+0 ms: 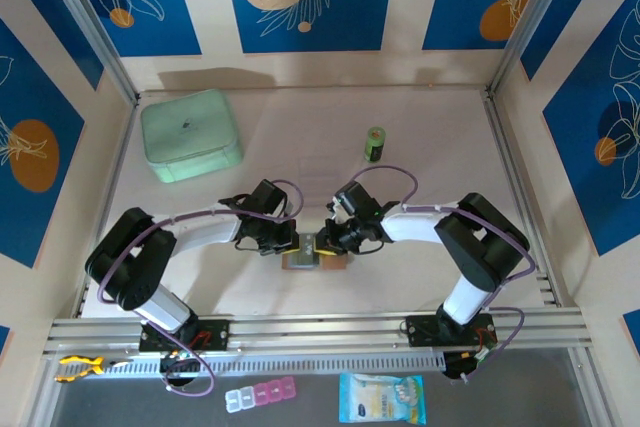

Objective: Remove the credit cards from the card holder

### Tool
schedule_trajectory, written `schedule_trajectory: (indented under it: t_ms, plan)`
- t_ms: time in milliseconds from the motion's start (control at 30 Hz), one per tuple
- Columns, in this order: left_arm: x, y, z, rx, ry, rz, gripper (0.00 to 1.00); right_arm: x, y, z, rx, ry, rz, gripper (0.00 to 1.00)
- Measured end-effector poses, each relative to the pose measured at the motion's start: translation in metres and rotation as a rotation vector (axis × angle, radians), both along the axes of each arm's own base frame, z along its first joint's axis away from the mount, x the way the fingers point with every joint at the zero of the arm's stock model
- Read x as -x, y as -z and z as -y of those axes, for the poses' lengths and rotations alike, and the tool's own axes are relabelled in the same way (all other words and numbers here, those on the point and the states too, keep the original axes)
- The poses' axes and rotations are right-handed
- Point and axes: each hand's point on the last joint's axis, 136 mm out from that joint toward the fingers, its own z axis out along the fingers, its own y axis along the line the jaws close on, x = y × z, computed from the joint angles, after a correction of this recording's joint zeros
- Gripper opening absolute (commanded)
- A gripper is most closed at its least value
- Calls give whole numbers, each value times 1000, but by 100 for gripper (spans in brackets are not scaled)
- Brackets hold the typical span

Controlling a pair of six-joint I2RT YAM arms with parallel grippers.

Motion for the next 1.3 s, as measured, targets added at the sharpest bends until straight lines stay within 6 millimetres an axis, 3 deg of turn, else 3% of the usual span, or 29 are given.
schedule_trajectory:
  t_ms: [567, 1300]
  plan:
    - [0, 0, 0, 0, 0, 0, 0, 0, -11, 28, 30, 7, 27, 11]
    - [0, 0, 0, 1, -3, -2, 0, 1, -18, 38, 95, -16, 45, 11]
